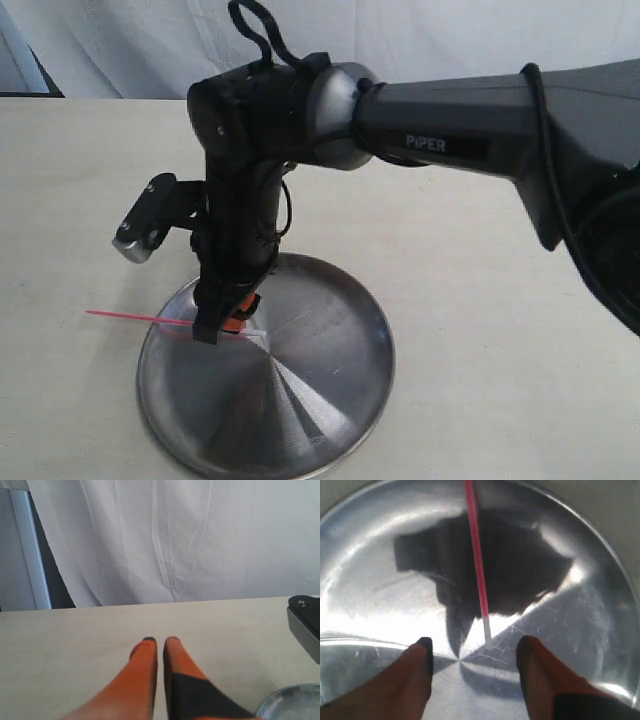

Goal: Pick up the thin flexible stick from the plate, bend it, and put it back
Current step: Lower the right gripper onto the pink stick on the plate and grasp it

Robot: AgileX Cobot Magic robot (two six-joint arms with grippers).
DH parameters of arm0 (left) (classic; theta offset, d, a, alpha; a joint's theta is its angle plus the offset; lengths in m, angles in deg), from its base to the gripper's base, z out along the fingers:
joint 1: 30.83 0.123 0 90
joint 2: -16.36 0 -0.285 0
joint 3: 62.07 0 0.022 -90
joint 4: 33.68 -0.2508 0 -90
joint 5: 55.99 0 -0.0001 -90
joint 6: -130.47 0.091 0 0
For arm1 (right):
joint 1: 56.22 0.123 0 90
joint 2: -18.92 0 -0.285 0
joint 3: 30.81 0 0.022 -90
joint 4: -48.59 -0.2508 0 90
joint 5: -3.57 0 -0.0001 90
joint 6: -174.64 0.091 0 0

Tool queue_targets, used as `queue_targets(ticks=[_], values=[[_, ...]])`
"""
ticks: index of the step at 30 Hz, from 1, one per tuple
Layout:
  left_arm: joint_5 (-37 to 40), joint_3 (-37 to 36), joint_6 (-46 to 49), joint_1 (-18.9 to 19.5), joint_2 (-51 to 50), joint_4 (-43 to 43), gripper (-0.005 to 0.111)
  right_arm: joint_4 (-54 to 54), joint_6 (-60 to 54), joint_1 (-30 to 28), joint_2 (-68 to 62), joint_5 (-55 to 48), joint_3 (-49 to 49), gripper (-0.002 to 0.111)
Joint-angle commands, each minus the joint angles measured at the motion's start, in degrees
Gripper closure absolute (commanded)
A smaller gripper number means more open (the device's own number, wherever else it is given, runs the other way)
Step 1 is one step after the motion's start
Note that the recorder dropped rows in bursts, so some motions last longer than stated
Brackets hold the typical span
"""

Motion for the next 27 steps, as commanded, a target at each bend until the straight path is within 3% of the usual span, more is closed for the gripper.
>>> queue_targets(ticks=[1, 6, 27], values=[[-0.3, -0.2, -0.2, 0.2, 0.3, 0.2, 0.099, 1.0, -0.5, 1.5, -0.5, 2.7, 0.4, 0.058], [-0.3, -0.2, -0.2, 0.2, 0.3, 0.2, 0.099, 1.4, -0.5, 1.6, -1.5, 6.7, 0.4, 0.058], [-0.3, -0.2, -0.2, 0.2, 0.3, 0.2, 0.099, 4.9, 2.7, 1.6, -6.5, 6.4, 0.4, 0.058]])
